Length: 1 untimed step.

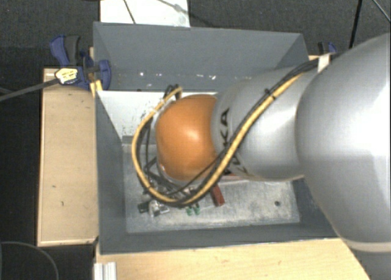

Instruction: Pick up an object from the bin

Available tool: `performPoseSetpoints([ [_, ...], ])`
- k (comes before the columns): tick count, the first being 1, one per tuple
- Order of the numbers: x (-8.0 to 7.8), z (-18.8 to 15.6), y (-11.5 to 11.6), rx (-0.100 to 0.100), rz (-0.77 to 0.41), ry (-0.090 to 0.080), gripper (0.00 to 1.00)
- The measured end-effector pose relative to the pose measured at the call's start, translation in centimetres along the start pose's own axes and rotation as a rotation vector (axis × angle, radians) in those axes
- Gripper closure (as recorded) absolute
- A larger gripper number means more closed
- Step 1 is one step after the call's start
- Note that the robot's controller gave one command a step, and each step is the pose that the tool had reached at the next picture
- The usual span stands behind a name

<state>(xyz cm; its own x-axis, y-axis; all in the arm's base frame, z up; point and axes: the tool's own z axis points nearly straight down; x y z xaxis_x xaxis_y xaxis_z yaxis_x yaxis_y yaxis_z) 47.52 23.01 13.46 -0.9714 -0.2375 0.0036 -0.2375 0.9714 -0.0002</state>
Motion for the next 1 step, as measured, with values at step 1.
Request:
performPoseSetpoints([
  [1, -0.08, -8.63, 0.03, -0.001, 0.002, -0.004, 1.00],
])
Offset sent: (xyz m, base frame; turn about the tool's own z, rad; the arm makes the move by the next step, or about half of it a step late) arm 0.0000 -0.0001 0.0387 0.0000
